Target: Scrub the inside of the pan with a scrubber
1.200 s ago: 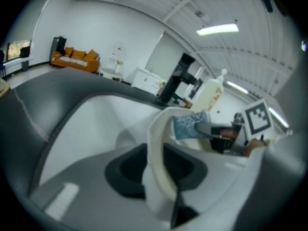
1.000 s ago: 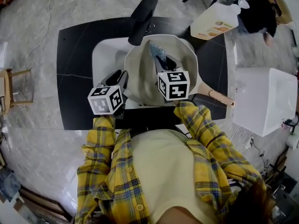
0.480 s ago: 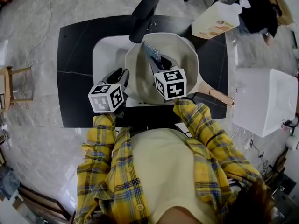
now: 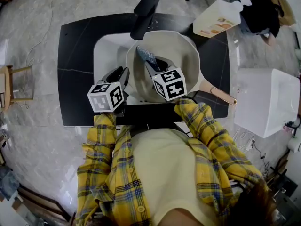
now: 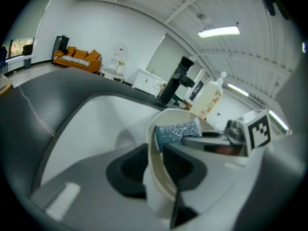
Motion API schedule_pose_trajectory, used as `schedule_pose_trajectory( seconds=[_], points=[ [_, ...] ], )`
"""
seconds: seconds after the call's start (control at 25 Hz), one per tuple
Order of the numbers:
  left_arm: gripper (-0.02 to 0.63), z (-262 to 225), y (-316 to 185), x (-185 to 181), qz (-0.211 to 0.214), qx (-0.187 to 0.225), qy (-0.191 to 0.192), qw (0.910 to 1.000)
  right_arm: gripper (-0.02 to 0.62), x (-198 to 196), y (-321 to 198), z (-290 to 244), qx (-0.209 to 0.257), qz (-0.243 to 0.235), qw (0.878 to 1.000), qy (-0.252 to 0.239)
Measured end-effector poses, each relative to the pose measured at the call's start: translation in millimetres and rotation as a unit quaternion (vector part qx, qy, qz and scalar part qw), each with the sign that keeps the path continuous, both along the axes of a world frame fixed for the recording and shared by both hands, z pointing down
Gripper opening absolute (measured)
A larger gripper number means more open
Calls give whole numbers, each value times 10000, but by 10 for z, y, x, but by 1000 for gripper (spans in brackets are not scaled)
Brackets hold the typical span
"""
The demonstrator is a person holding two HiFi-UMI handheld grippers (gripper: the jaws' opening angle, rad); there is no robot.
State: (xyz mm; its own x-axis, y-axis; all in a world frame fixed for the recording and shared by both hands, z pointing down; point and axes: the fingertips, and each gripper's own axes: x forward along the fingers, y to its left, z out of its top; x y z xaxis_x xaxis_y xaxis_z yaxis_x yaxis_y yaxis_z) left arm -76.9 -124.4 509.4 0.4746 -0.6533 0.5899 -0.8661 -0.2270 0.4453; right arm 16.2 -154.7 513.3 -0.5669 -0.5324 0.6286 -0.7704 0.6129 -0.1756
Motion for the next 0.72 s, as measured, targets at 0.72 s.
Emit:
schedule_pose_trajectory(
  seconds=[0.72],
  points=[
    [97,-72,49,-54,21,-8,25,10000,84,-177,368,46,-281,-1246,9917,149]
  ],
)
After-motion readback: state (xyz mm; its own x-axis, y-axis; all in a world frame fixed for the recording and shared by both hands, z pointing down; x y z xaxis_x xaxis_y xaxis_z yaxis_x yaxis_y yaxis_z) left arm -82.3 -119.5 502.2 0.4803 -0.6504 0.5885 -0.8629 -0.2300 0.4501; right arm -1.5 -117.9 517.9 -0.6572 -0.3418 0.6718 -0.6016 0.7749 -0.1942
